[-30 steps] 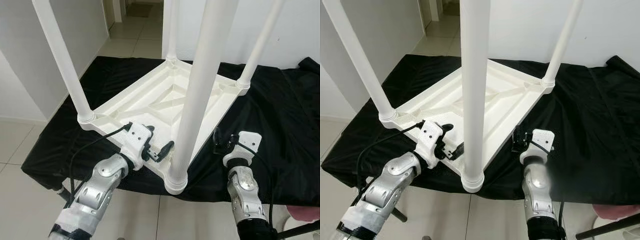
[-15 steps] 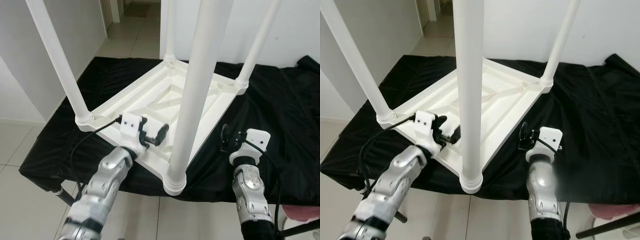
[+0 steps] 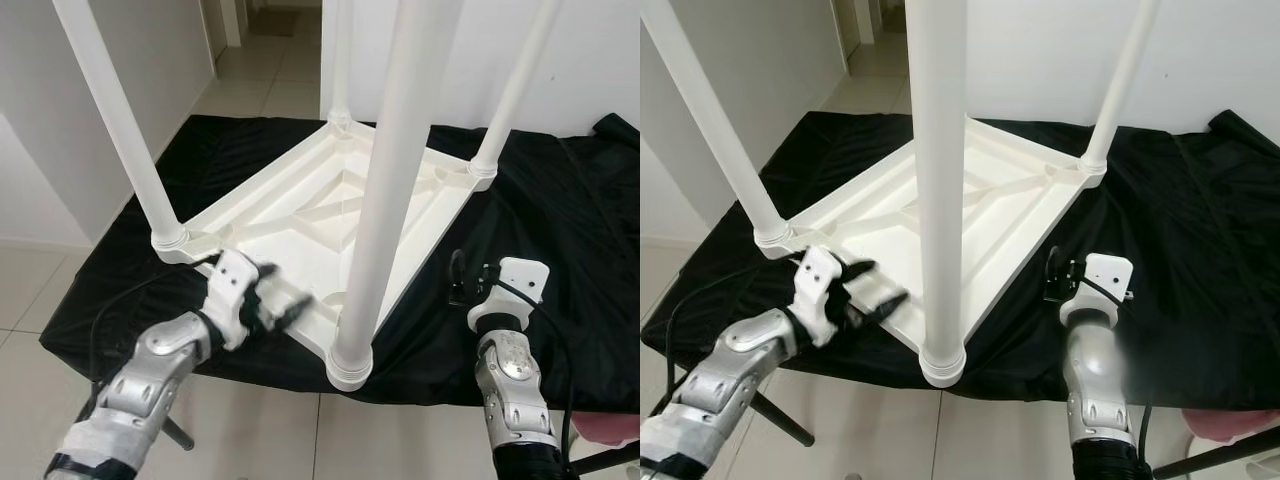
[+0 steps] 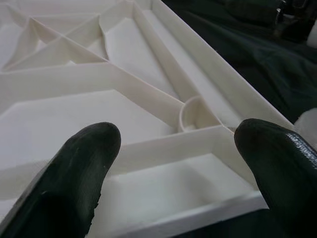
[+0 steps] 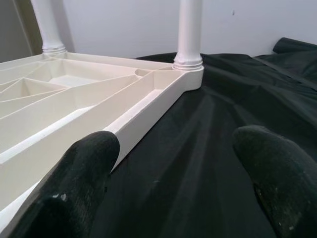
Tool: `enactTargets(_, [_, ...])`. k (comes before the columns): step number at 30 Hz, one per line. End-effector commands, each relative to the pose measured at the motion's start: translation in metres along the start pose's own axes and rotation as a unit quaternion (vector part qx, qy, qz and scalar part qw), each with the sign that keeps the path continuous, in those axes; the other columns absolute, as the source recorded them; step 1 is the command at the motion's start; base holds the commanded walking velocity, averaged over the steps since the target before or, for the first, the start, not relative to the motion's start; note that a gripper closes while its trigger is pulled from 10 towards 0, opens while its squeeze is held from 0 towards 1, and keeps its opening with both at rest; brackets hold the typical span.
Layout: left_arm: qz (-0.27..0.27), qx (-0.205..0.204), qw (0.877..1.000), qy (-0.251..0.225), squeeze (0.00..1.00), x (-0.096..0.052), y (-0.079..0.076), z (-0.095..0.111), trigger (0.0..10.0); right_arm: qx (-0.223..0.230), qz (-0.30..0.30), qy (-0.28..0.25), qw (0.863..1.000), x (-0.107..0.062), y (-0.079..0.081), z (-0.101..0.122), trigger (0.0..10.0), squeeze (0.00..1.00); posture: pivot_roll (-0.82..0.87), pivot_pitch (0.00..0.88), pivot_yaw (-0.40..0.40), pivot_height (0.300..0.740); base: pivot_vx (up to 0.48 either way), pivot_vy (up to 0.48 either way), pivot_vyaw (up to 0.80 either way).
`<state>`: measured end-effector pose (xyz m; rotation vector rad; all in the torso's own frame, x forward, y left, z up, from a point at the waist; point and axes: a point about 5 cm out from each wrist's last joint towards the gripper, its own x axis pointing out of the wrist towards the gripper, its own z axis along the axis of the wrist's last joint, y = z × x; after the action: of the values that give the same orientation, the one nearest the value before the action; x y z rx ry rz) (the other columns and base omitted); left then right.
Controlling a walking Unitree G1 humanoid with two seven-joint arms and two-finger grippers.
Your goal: Building children table
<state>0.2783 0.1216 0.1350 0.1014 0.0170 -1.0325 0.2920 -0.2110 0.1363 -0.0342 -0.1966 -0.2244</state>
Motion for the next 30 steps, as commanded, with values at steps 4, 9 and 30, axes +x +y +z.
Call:
enactTargets(4, [-0.047, 0.004, 0.999, 0.016, 0.00, -0.008, -0.010, 0.001, 10.0, -0.010, 0.010, 0.008, 1.000, 0.001, 0.001, -0.001, 10.0, 0.00, 0.03, 0.034, 0.052, 0.740, 0.000, 0.000, 0.00])
enactTargets(9, [-0.077, 0.036, 0.996, 0.034, 0.00, -0.008, -0.017, 0.000, 10.0, -0.020, 0.011, 0.006, 1.000, 0.002, -0.004, -0.001, 10.0, 0.00, 0.03, 0.037, 0.051, 0.740, 0.000, 0.000, 0.00])
enactTargets(30, [-0.156, 0.109, 0.972, 0.137, 1.00, -0.016, -0.003, -0.021, 10.0, -0.025, -0.009, 0.000, 1.000, 0.003, -0.009, 0.000, 10.0, 0.00, 0.01, 0.034, 0.068, 0.740, 0.000, 0.000, 0.00])
